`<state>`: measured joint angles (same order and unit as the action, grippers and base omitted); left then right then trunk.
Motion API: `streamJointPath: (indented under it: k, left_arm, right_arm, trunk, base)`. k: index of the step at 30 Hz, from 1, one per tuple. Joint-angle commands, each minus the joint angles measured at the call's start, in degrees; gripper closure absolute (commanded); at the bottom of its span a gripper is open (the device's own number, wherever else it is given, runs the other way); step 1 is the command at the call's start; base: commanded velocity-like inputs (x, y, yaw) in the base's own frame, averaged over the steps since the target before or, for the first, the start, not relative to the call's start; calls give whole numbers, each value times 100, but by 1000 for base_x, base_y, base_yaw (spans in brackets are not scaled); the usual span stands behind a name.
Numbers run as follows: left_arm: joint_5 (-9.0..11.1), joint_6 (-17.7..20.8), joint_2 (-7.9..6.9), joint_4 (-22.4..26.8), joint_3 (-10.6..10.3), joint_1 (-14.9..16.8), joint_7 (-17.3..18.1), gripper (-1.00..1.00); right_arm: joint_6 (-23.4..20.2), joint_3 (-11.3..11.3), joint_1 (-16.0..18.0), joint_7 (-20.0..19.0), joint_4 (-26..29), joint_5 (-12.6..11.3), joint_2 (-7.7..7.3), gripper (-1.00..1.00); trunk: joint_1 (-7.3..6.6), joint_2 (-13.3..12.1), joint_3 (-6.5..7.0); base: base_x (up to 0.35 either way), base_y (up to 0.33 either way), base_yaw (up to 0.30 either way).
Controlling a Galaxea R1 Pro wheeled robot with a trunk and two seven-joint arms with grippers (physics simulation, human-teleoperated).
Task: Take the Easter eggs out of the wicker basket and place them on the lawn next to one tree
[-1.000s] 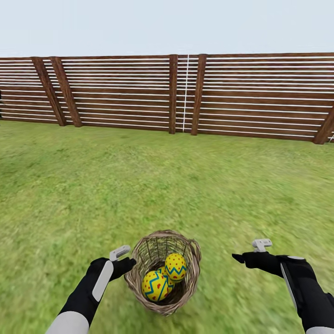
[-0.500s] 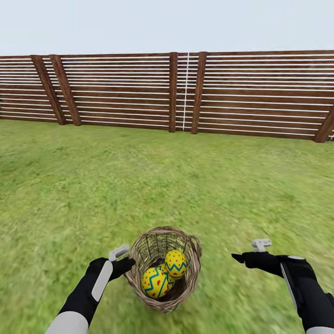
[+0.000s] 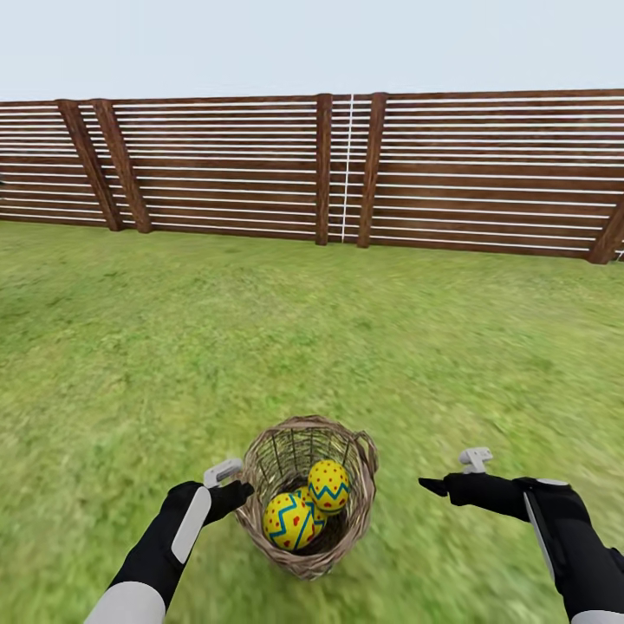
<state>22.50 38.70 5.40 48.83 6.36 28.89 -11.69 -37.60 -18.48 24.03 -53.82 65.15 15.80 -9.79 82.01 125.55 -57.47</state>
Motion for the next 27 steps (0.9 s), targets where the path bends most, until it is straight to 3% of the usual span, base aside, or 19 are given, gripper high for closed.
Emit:
streamJointPath:
  k: [1,7,24,25,27]
  left_arm:
    - [62,24,5,10,14,2,-43,-100]
    - [62,24,6,12,14,2,-38,-100]
    - [53,24,14,11,6,2,-36,-100]
    - [53,24,14,12,4,2,-36,100]
    - [53,24,14,12,-2,2,-36,100]
  right_arm:
    - [-20,-10,5,-48,6,54,3,-100]
    - [-20,-7,5,-41,6,60,3,-100]
    - [-16,-15,5,-38,6,55,4,-100]
    - [-18,-14,5,-35,6,55,4,-100]
    - [-19,-12,5,-33,6,56,4,-100]
  trunk:
    - [22,44,-24]
    - [153,285,-131]
    - [153,285,-131]
    - [153,285,-131]
    - [153,285,-131]
  base:
    - [0,0,0]
    - [0,0,0]
    - [0,0,0]
    - [0,0,0]
    - [0,0,0]
